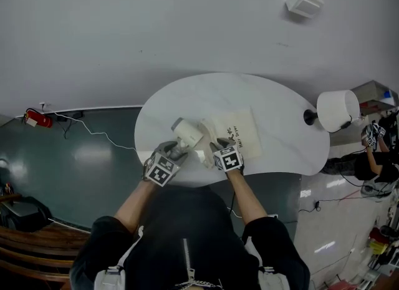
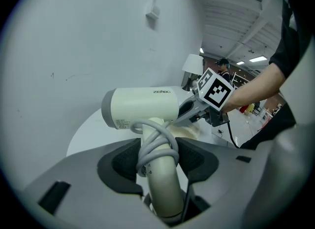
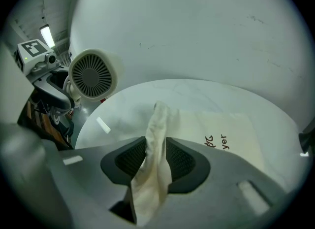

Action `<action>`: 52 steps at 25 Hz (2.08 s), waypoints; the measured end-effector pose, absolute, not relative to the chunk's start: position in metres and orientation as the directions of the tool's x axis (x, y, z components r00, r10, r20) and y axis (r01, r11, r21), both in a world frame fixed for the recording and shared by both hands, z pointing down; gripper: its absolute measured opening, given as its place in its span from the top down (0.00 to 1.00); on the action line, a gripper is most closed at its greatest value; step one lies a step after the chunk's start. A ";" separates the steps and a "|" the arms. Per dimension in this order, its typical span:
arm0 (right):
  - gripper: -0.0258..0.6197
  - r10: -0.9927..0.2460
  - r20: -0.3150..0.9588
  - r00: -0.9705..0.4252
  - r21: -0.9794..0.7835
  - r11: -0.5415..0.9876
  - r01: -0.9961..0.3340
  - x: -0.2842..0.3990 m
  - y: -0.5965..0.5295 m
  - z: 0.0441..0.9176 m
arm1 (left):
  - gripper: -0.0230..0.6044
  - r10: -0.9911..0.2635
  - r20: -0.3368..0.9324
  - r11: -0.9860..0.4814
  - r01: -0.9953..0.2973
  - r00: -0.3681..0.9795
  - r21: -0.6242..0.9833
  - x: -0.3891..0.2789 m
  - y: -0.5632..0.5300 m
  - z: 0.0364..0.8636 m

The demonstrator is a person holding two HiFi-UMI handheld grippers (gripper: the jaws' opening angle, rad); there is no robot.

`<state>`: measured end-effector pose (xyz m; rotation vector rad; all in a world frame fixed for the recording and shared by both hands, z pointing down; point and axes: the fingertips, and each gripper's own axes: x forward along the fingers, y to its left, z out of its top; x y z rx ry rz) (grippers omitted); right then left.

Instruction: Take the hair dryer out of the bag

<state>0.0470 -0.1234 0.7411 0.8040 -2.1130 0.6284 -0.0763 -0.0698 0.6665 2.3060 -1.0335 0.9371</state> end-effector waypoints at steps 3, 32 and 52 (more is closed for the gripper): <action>0.74 -0.368 0.766 -0.527 -0.169 0.676 -0.717 0.042 -0.129 0.726 | 0.61 -0.506 0.714 -0.605 -0.789 0.484 0.107 -0.081 -0.075 0.658; 0.96 -0.727 0.268 -0.633 -0.089 0.635 -0.767 0.030 -0.172 0.501 | 0.61 -0.702 0.522 -0.550 -0.834 0.485 0.035 -0.102 -0.135 0.562; 0.96 -0.754 0.265 -0.600 -0.083 0.603 -0.794 0.046 -0.168 0.502 | 0.61 -0.755 0.436 -0.541 -0.841 0.490 0.009 -0.106 -0.155 0.526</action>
